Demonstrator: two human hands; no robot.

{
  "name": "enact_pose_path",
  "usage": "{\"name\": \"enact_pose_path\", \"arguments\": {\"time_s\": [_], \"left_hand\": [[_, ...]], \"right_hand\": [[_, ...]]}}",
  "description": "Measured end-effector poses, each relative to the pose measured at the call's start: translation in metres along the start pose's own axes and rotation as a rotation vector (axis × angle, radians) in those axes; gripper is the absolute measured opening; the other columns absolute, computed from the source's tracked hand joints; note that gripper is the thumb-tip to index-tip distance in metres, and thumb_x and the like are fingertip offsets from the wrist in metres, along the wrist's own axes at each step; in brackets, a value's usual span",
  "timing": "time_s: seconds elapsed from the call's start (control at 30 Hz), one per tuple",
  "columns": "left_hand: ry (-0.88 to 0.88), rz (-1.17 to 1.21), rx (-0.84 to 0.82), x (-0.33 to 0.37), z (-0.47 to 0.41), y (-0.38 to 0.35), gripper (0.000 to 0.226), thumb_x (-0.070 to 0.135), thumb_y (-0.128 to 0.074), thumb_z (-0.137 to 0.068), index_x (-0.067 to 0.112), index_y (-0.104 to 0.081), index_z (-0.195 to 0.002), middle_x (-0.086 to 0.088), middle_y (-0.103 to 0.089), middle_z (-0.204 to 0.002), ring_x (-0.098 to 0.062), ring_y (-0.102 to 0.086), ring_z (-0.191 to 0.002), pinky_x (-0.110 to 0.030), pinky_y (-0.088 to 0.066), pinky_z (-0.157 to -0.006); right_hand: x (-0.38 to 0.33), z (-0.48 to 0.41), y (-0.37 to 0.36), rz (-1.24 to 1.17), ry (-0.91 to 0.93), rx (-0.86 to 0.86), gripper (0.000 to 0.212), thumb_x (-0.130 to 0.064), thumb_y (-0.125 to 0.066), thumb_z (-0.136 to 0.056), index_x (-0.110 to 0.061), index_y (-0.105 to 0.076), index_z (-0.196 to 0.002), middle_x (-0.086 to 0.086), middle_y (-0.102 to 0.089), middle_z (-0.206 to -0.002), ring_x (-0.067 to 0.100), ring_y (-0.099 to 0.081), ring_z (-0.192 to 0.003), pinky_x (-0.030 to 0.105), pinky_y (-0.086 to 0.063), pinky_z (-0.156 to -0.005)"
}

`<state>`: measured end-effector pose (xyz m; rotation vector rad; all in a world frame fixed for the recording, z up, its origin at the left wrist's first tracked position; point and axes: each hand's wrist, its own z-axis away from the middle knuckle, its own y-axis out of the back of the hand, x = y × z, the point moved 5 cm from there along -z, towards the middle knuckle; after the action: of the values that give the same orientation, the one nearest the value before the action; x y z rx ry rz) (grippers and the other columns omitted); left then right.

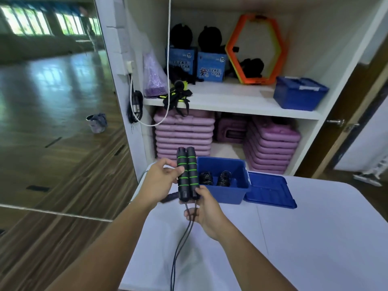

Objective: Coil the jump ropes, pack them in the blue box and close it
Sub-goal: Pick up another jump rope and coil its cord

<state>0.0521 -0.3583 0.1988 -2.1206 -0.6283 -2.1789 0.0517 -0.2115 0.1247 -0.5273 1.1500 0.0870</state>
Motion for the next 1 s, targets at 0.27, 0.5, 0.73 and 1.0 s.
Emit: {"name": "enact_pose_path", "arguments": {"time_s": [0.27,0.5,0.73,1.0], "left_hand": [[-0.051,0.016,-0.036,0.03,-0.005,-0.053,0.017,0.024,-0.072,-0.091,0.017,-0.057,-0.092,-0.003,-0.07,-0.085,-0.01,-0.066,-0.061,-0.034,-0.05,-0.069],[-0.055,0.005,-0.066,0.054,-0.007,-0.087,0.015,0.019,-0.068,-0.094,0.007,-0.059,-0.097,-0.003,-0.072,-0.087,-0.001,-0.066,-0.053,-0.012,-0.038,-0.043],[-0.061,0.004,-0.066,0.064,-0.01,-0.106,0.012,0.021,-0.069,-0.093,0.013,-0.06,-0.095,-0.007,-0.075,-0.094,-0.011,-0.073,-0.068,-0.023,-0.044,-0.056],[-0.411,-0.493,-0.068,0.081,-0.023,-0.099,0.045,0.023,-0.066,-0.092,0.028,-0.045,-0.132,0.005,-0.046,-0.138,-0.018,-0.058,-0.118,-0.033,-0.048,-0.094]], "right_hand": [[-0.031,0.014,0.05,0.064,0.047,0.057,0.036,-0.044,-0.042,-0.102,-0.012,-0.056,-0.112,0.01,-0.07,-0.084,0.016,-0.042,-0.047,0.027,-0.031,-0.05],[-0.062,0.026,0.082,0.149,0.173,0.073,0.034,-0.039,-0.06,-0.095,-0.015,-0.061,-0.119,0.005,-0.074,-0.093,0.014,-0.05,-0.052,0.02,-0.031,-0.046],[-0.081,0.029,0.101,0.17,0.211,0.024,0.037,-0.035,-0.062,-0.095,-0.01,-0.06,-0.122,0.005,-0.065,-0.094,0.014,-0.052,-0.057,0.016,-0.035,-0.046],[-0.098,0.03,0.117,0.202,0.159,-0.035,0.024,-0.039,-0.058,-0.097,-0.016,-0.06,-0.103,0.003,-0.073,-0.096,0.01,-0.044,-0.051,0.017,-0.035,-0.048]]}}
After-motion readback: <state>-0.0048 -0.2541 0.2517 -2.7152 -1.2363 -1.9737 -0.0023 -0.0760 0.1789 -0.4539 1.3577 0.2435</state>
